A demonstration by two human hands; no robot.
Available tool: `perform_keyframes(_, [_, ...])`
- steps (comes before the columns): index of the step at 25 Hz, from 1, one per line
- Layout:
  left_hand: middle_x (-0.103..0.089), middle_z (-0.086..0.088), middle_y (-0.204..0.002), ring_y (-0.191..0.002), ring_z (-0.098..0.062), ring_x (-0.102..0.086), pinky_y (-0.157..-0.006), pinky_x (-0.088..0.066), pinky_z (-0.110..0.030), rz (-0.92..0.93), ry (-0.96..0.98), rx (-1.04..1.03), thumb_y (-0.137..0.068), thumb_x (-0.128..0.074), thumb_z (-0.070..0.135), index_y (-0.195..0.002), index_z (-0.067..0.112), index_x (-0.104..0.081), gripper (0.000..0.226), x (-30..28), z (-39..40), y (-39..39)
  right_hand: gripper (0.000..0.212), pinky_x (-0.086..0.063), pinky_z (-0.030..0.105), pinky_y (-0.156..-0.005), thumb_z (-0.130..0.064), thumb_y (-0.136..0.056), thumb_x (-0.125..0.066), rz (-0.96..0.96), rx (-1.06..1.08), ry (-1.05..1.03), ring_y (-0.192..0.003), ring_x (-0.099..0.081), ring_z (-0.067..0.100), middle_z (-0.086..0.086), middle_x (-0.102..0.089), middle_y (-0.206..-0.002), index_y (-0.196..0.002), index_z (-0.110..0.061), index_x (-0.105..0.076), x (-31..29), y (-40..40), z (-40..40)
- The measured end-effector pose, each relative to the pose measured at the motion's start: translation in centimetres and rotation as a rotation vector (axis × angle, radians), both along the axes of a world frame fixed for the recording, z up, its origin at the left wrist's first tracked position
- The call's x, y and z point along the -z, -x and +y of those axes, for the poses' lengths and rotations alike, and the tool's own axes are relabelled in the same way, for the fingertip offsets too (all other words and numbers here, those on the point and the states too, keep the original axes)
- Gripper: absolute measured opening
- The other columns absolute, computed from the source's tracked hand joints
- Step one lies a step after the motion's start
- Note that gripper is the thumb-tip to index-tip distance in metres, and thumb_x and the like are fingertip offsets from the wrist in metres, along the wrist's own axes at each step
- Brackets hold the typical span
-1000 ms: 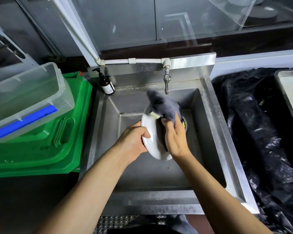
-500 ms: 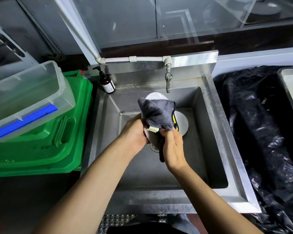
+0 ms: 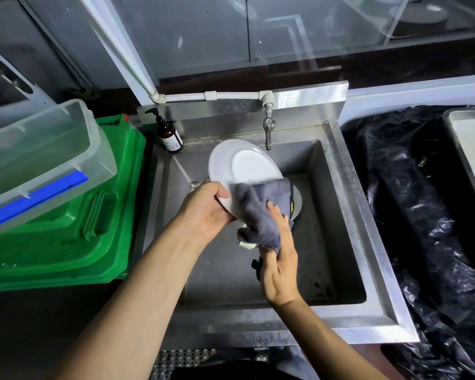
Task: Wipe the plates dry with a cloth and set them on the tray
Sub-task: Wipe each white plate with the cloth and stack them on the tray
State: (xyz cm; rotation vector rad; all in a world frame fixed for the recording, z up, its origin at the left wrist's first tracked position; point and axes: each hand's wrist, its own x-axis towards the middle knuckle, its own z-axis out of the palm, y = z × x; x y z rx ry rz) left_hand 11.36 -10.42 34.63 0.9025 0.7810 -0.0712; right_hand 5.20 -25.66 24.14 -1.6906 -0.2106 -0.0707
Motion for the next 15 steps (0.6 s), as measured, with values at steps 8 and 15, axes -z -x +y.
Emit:
perform_keyframes(8, [-0.075, -0.012, -0.106, -0.086, -0.028, -0.074, -0.068, -0.061, -0.047, -0.016, 0.004, 0.176, -0.076, -0.037, -0.011, -0.102, 0.013, -0.063, 0.044, 1.4, -0.4, 2.6, 0.044, -0.046, 0.043, -0.108, -0.043, -0.093, -0.047, 0.397, 0.274, -0.178, -0.117, -0.061, 0.009, -0.005, -0.068, -0.123, -0.130, -0.025, -0.061, -1.2, -4.9, -0.8])
perform_keyframes(15, [-0.067, -0.025, -0.101, -0.096, -0.037, -0.062, -0.089, -0.048, -0.058, -0.130, -0.113, 0.184, -0.070, -0.033, -0.013, -0.090, 0.018, -0.078, 0.058, 1.2, -1.4, 2.4, 0.054, -0.027, 0.032, -0.123, -0.045, -0.098, -0.046, 0.020, -0.098, 0.023, -0.149, -0.032, 0.004, -0.025, -0.038, -0.158, -0.150, -0.050, -0.032, -2.1, -3.4, 1.5])
